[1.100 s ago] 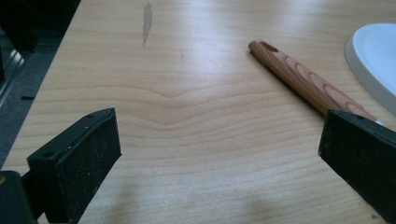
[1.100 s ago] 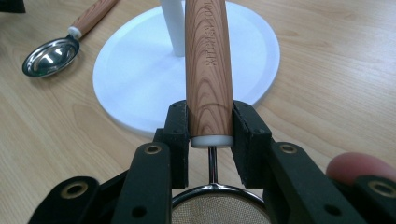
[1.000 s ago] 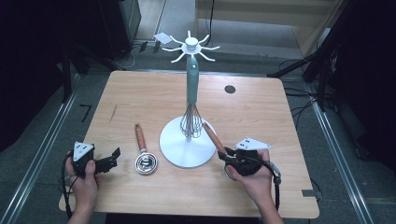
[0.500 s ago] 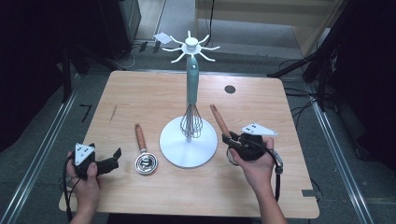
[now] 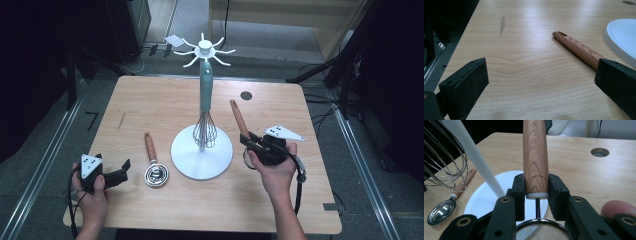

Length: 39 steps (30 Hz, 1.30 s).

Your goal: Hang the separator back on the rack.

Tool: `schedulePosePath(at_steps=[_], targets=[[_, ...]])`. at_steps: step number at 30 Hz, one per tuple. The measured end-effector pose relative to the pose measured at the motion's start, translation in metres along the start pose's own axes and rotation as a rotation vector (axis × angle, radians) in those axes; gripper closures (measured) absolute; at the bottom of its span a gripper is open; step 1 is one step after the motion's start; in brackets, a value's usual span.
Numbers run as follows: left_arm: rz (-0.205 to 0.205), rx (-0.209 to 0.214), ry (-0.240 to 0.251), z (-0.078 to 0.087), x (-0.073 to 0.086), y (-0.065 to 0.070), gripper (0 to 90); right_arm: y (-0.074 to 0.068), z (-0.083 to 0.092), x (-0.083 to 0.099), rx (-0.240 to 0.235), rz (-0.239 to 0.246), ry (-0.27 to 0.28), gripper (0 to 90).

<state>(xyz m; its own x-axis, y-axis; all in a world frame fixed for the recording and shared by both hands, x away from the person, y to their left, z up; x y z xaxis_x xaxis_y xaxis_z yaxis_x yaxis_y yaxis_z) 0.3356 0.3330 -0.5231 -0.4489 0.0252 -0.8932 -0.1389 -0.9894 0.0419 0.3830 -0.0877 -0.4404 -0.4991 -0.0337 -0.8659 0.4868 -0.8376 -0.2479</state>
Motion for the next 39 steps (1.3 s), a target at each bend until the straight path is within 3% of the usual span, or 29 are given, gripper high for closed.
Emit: schedulePosePath(at_steps=[3, 11, 17, 22, 39], targets=[[0.012, -0.007, 0.002, 0.000, 0.000, -0.002, 0.0, -0.003, 0.001, 0.001, -0.009, -0.018, 0.019, 70.9], [0.003, -0.010, -0.013, 0.000, 0.001, -0.002, 0.0, -0.008, 0.018, -0.016, -0.016, -0.010, 0.111, 70.9], [0.040, 0.004, -0.016, -0.002, 0.000, -0.006, 0.0, -0.019, 0.026, -0.033, -0.030, 0.031, 0.164, 70.9], [0.028, 0.012, -0.024, -0.002, 0.000, -0.004, 0.0, -0.029, 0.038, -0.050, -0.051, 0.046, 0.212, 70.9], [0.021, 0.004, -0.029, -0.002, 0.001, -0.004, 0.0, -0.050, 0.062, -0.080, -0.099, 0.095, 0.298, 70.9]])
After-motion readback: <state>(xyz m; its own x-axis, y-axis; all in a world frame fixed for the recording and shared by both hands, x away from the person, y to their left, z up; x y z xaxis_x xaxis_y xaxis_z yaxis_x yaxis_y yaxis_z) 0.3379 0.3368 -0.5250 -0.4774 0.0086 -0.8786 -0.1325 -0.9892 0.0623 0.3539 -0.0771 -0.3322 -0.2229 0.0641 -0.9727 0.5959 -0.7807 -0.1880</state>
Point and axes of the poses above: each handheld gripper's, and its own axes: z roughly backward along the jaws, x roughly out of its underside, y roughly to its right, the point moved 9 cm from there along -z, roughly forward along the jaws
